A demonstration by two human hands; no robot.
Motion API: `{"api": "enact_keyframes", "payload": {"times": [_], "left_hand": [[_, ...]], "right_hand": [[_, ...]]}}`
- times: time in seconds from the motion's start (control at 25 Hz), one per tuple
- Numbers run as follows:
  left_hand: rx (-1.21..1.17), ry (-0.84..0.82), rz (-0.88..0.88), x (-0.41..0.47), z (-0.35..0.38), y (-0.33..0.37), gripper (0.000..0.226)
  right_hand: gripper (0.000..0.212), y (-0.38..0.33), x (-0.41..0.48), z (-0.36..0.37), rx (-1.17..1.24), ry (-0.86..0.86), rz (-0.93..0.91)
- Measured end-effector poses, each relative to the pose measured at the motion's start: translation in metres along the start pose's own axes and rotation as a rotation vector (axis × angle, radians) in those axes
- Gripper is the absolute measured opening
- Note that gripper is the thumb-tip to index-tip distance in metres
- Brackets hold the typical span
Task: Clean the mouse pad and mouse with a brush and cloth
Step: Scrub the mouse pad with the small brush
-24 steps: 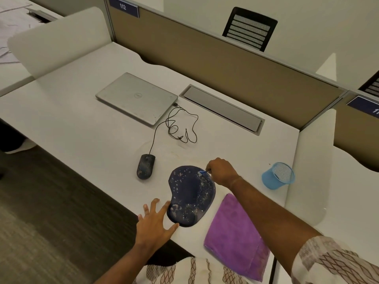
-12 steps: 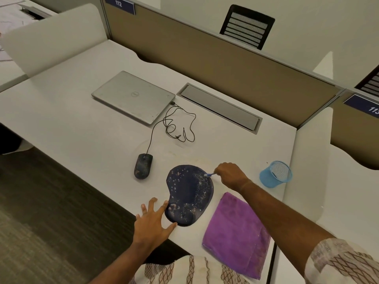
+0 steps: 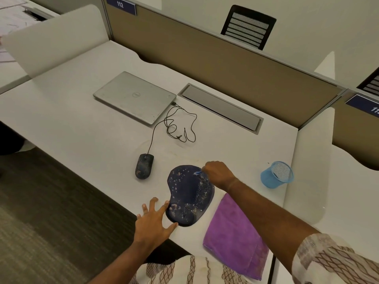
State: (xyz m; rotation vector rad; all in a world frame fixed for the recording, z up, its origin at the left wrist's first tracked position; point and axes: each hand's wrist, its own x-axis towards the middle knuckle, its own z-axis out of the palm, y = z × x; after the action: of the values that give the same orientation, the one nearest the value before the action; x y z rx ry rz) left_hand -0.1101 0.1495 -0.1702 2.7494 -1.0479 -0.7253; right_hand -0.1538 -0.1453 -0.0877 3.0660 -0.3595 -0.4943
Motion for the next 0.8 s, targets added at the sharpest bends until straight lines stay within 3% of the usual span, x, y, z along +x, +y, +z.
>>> {"api": "enact_keyframes", "payload": {"times": [0.28,0.52,0.8], "left_hand": [[-0.002,0.004,-0.001,0.001,0.001,0.000,0.089],[0.002,-0.001,-0.001,0.001,0.000,0.000,0.090],[0.003,-0.001,0.000,0.000,0.000,0.000,0.090]], "right_hand": [[0.031,0.037,-0.024,0.010,-0.013,-0.024,0.029],[0.029,0.021,-0.018,-0.004,0.045,0.090,-0.007],[0.027,0.005,-0.013,0.003,-0.022,-0.021,-0.001]]}}
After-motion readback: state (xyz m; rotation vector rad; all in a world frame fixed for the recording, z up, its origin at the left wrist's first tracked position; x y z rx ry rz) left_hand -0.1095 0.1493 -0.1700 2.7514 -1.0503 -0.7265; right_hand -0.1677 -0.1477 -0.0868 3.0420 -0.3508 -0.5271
